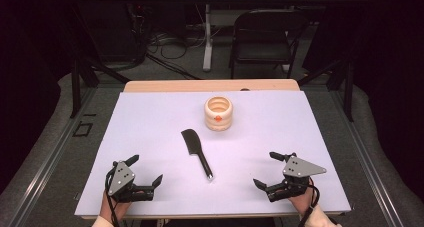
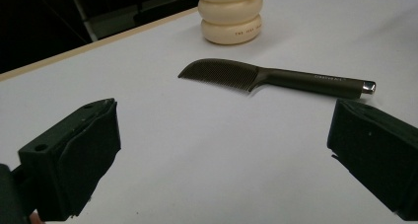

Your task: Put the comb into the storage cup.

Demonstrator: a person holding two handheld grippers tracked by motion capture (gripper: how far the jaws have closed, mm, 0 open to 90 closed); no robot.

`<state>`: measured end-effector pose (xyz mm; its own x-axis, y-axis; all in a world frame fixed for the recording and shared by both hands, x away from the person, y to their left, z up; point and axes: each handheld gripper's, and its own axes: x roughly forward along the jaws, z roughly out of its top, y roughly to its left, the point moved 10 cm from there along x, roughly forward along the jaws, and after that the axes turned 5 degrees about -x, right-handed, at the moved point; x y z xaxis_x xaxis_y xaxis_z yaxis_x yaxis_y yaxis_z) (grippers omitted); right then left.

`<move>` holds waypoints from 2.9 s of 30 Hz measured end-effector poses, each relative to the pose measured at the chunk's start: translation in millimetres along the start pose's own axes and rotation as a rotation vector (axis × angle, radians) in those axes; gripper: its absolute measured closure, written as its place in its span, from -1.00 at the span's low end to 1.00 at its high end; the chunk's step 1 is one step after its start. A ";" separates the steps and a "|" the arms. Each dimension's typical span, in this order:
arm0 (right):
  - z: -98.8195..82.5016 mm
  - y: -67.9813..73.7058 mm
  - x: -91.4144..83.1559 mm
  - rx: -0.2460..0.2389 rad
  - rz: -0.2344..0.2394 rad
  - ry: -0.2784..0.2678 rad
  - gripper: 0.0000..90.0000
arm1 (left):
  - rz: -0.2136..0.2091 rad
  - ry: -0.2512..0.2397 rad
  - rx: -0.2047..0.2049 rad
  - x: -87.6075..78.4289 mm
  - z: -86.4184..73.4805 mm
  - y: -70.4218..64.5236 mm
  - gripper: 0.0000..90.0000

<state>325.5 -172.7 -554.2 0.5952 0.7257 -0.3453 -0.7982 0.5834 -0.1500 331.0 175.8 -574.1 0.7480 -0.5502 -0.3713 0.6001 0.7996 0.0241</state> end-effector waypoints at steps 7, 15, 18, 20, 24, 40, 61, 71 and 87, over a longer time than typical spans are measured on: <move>-0.5 0.0 1.0 0.000 0.002 0.002 -1.00 | -0.007 -0.002 0.002 4.7 2.1 -4.5 -1.00; -1.0 0.7 1.7 -0.001 0.000 0.008 -1.00 | -0.024 -0.008 0.011 13.6 6.6 -13.4 -1.00; -0.8 0.4 1.4 0.000 -0.003 0.006 -1.00 | -0.025 -0.001 0.010 17.6 7.2 -14.5 -1.00; -1.4 0.7 2.2 0.002 -0.001 0.012 -1.00 | -0.031 0.001 0.014 20.6 7.5 -15.7 -1.00; -1.9 0.9 3.0 0.001 0.002 0.014 -1.00 | -0.040 0.007 0.026 25.5 9.0 -19.0 -1.00; -3.3 1.5 4.1 -0.002 0.002 0.029 -1.00 | -0.048 -0.002 0.052 42.3 17.9 -27.7 -1.00; -4.2 2.2 4.7 -0.002 0.010 0.030 -1.00 | -0.084 0.011 0.054 73.7 27.7 -45.5 -1.00; -5.6 1.6 5.1 0.000 0.013 0.037 -1.00 | -0.101 0.022 0.060 93.4 31.9 -55.4 -1.00; -6.1 1.2 4.8 0.000 0.014 0.040 -1.00 | -0.143 0.051 0.066 117.4 35.0 -70.5 -1.00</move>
<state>326.9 -170.8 -561.7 0.5794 0.7190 -0.3839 -0.8067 0.5730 -0.1444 386.4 46.5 -586.9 0.6392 -0.6429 -0.4220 0.7178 0.6957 0.0275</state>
